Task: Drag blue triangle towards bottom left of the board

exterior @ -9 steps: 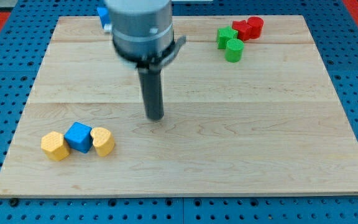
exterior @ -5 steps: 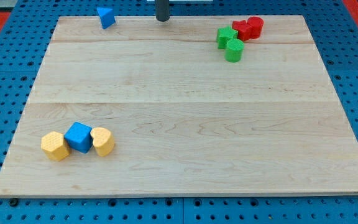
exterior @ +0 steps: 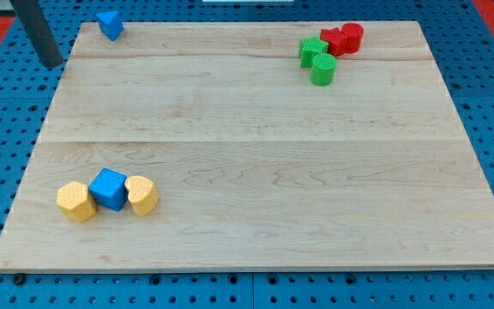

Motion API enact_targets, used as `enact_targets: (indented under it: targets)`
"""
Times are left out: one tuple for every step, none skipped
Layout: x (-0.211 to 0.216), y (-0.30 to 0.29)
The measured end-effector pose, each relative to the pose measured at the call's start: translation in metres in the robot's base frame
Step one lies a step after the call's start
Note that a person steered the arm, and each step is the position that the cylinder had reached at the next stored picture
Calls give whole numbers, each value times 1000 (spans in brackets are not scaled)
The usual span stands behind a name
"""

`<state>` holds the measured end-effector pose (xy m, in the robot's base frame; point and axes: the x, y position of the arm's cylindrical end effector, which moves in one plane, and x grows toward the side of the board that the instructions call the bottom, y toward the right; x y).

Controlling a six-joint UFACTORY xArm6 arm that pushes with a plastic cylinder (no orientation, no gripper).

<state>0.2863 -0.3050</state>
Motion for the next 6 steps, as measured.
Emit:
enact_targets:
  targets:
    - [-4,0]
    - [-85,8]
    - [-95,17]
    - [-95,22]
    - [-80,140]
    - [-34,194]
